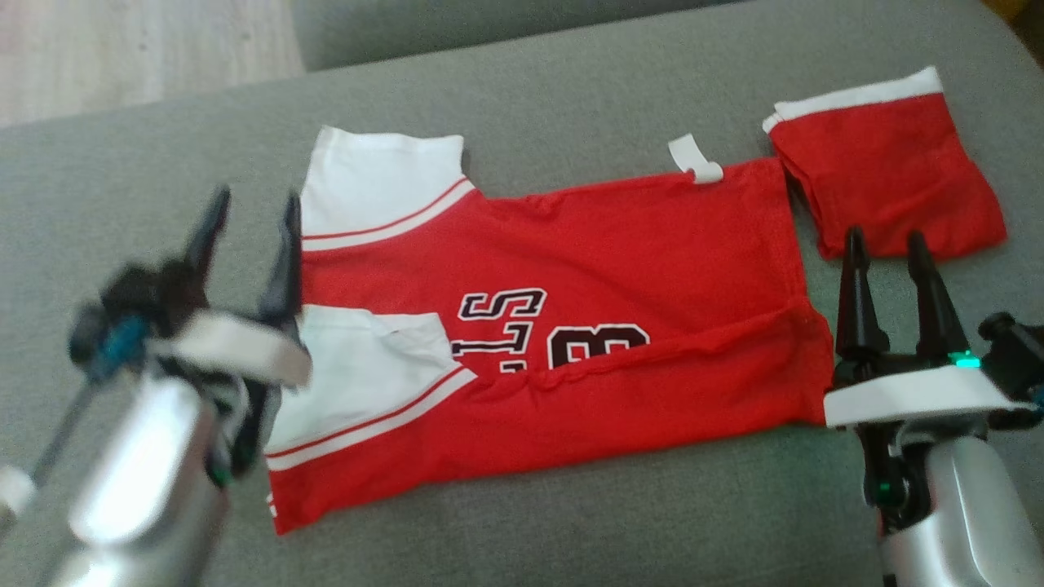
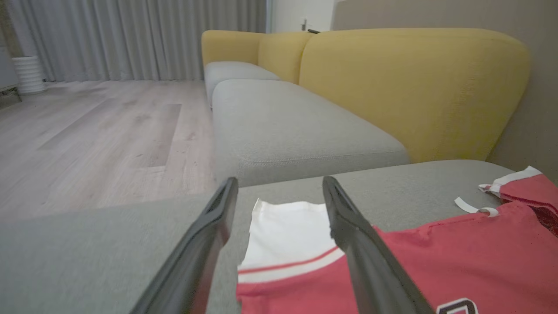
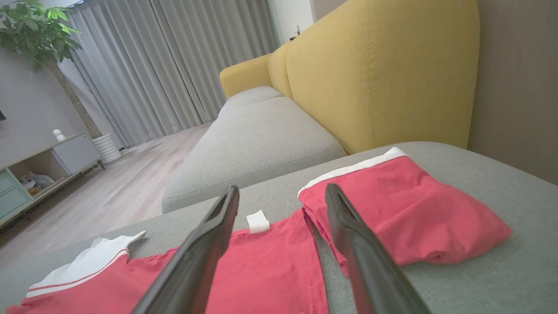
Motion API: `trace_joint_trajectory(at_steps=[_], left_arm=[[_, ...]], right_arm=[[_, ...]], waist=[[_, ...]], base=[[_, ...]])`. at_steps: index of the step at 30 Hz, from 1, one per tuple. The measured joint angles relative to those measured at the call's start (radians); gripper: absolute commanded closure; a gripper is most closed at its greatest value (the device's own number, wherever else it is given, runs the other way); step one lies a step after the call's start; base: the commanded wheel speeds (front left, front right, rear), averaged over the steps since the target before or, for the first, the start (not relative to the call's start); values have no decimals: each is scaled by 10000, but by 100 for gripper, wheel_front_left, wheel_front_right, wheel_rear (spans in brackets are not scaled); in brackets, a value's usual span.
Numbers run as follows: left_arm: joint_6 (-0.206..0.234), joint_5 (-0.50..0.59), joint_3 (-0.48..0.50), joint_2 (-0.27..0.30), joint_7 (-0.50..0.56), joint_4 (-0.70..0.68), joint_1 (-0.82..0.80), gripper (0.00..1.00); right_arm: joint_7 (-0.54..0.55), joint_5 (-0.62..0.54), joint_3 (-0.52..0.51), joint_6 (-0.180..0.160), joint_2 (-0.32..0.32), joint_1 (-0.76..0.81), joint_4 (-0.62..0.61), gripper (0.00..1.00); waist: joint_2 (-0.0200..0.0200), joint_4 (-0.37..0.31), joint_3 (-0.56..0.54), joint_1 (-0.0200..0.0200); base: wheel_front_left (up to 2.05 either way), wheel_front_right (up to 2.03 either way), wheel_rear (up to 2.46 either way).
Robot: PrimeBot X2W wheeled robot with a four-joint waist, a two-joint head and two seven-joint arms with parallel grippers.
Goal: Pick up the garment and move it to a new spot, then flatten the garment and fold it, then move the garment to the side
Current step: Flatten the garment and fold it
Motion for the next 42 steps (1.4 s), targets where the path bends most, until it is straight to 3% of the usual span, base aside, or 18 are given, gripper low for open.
trace_joint_trajectory(at_steps=[8, 14, 20, 38, 40, 41, 42], left_arm=[[-1494, 25, -420, 1162, 2272, 1373, -2876, 0], [-1902, -182, -886, 1628, 3522, 2769, -4073, 0], [-1916, -817, -1151, 2033, 4441, 4000, -4910, 0], [-1990, -1845, -2683, 2589, 4995, 5127, -5952, 0], [-1990, -2211, -2809, 2583, 5258, 5070, -5997, 61], [-1990, -2393, -2905, 2581, 5365, 5005, -6035, 100], [-1990, -2539, -3028, 2583, 5402, 4888, -6055, 100]], right_arm=[[-499, 364, 566, 0, -6, -499, -299, 0], [-648, 497, 767, 0, -8, -564, -460, 0], [-708, 545, 1129, 0, -8, -796, -481, 0], [-949, 750, 1243, 0, -8, -987, -385, 0], [-953, 748, 1225, 0, -6, -1012, -380, 0], [-953, 748, 1200, 0, -6, -1015, -378, 0], [-953, 748, 1166, 0, -6, -1015, -364, 0]], waist=[[0, -630, 935, 1], [0, -1195, 1602, 1], [0, -1725, 2123, 0], [0, -2340, 2693, -2], [0, -2319, 2704, -2], [0, -2297, 2705, -2], [0, -2266, 2699, -2]], base=[[0, 0, 0], [0, 0, 0], [0, 0, 0], [0, 0, 0], [0, 0, 0], [0, 0, 0], [0, 0, 0]])
